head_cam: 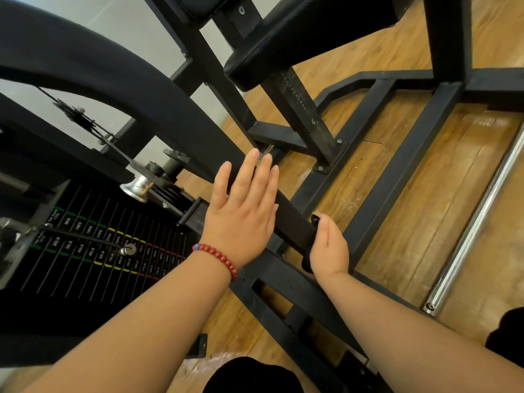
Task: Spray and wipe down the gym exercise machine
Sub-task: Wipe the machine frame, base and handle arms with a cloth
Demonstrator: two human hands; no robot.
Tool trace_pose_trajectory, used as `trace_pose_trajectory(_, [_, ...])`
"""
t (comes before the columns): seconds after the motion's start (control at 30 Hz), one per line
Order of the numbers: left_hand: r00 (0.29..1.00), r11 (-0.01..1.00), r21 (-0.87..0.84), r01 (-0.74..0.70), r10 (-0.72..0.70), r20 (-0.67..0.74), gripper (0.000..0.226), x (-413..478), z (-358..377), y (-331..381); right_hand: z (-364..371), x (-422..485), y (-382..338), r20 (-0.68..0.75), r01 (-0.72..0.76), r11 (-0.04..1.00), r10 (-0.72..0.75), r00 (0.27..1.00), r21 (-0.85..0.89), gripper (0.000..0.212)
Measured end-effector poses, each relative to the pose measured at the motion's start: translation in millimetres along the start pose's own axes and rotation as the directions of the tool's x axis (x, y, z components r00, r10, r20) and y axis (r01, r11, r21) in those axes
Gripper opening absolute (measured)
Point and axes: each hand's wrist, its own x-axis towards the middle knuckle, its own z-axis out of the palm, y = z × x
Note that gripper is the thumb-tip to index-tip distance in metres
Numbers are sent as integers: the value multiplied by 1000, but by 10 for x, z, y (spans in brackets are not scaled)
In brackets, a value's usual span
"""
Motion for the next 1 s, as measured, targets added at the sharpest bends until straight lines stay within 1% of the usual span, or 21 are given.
trace_pose_trajectory(0.1, [1000,999,-42,9,-10,-9,58,-5,21,92,75,33,-213,-27,147,987,-145,989,70,47])
trace_pose_trajectory(0.17, [1000,998,-56,18,-18,-6,58,-16,30,152,78,34,-197,-39,220,974,-218,975,54,53])
trace_pose_trajectory(0.2, [1000,998,-61,19,-20,-4,58,-25,33,178,61,31,-140,-33,231,973,-230,973,27,54])
trace_pose_trajectory(0.23, [1000,998,-67,19,-19,-5,59,-33,42,202,39,34,-47,-21,213,977,-213,977,-1,53])
trace_pose_trajectory(0.27, [1000,997,-72,18,-18,-7,59,-41,52,219,8,33,52,-11,162,987,-162,987,-21,50])
trace_pose_trajectory(0.37, [1000,997,-75,19,-20,-17,59,-46,79,247,-14,46,270,-26,-68,998,68,997,-12,43])
trace_pose_trajectory(0.4, [1000,997,-76,19,-20,-20,58,-46,90,252,7,47,264,-49,-91,996,91,995,-11,43])
trace_pose_trajectory(0.43, [1000,997,-75,19,-21,-22,58,-45,103,259,33,54,211,-71,-86,996,84,994,-15,42])
trace_pose_trajectory(0.5, [999,997,-77,22,-24,-33,58,-43,122,272,78,67,12,-72,-9,1000,8,997,-11,41])
trace_pose_trajectory(0.53, [999,996,-88,25,-28,-39,57,-46,129,279,80,74,-102,-53,65,998,-65,996,-9,41])
trace_pose_trajectory(0.6, [998,995,-95,34,-39,-52,56,-54,144,300,81,94,-269,-9,255,967,-255,967,-6,45])
trace_pose_trajectory(0.63, [997,995,-91,37,-43,-58,56,-52,147,302,85,108,-299,8,327,945,-327,945,-3,48])
trace_pose_trajectory(0.67, [997,995,-90,37,-43,-60,56,-50,148,303,78,121,-276,35,358,934,-357,933,-2,50])
trace_pose_trajectory(0.7, [997,995,-89,32,-38,-63,55,-51,149,300,56,132,-209,67,351,936,-350,934,-8,52])
trace_pose_trajectory(0.73, [997,996,-88,24,-30,-64,55,-55,155,298,24,137,-97,93,314,949,-310,946,-32,53])
trace_pose_trajectory(0.83, [997,995,-94,17,-23,-67,54,-69,154,287,-111,110,240,131,119,983,-101,986,-142,48])
trace_pose_trajectory(0.87, [997,995,-101,13,-20,-70,54,-72,151,287,-131,92,255,131,86,987,-68,989,-137,48])
trace_pose_trajectory(0.9, [997,994,-106,9,-16,-74,53,-75,152,289,-130,88,206,132,91,991,-78,988,-102,50])
trace_pose_trajectory(0.93, [997,994,-106,6,-15,-77,53,-77,157,291,-118,92,102,142,136,989,-127,982,-54,53])
trace_pose_trajectory(1.0, [997,994,-111,2,-11,-80,53,-77,167,286,-79,140,-131,195,264,964,-262,945,17,56])
